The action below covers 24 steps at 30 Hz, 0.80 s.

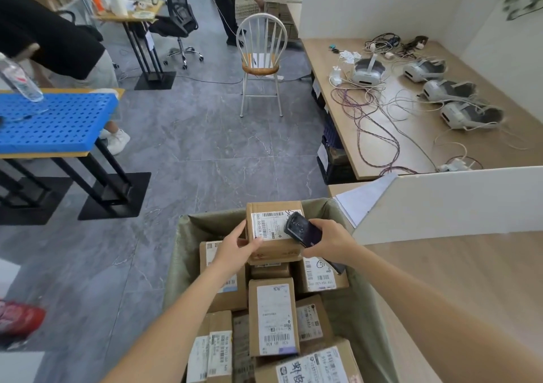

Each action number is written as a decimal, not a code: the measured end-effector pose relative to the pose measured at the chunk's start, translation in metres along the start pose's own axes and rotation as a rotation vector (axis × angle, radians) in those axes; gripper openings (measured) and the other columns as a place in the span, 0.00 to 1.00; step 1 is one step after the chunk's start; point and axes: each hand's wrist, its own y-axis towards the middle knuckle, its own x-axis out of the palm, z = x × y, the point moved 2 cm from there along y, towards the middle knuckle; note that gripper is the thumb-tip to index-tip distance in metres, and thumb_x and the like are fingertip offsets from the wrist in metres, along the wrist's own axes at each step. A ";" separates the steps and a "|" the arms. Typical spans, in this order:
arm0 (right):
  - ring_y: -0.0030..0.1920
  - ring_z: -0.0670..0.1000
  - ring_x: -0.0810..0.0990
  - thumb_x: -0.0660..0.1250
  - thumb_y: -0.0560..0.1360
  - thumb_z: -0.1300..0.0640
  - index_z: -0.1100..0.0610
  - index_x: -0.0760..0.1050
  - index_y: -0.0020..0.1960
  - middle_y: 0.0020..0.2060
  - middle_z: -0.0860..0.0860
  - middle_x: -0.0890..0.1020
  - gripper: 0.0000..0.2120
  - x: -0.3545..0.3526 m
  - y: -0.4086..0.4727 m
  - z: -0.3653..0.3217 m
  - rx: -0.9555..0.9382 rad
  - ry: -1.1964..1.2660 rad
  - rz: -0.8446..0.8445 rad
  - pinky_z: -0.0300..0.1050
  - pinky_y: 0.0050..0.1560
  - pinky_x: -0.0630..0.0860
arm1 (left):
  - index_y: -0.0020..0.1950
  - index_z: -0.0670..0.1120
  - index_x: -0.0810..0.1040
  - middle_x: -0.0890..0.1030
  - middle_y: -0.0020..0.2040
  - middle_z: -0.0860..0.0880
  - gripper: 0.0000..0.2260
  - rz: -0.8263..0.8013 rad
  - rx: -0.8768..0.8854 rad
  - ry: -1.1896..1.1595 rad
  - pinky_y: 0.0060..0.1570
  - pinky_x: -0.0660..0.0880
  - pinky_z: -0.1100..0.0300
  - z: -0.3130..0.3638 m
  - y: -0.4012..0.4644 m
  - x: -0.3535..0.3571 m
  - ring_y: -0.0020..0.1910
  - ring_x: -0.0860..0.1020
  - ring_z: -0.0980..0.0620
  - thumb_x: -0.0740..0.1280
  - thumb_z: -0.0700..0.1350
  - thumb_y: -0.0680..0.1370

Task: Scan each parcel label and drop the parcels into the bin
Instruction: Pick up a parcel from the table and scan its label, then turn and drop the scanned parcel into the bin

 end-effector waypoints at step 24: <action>0.42 0.47 0.81 0.80 0.64 0.48 0.46 0.75 0.56 0.40 0.43 0.81 0.24 -0.008 -0.021 -0.003 -0.057 -0.082 0.047 0.51 0.47 0.85 | 0.80 0.50 0.59 0.68 0.75 0.48 0.28 0.160 -0.001 0.291 0.71 0.66 0.50 0.014 -0.025 -0.012 0.72 0.69 0.47 0.65 0.50 0.82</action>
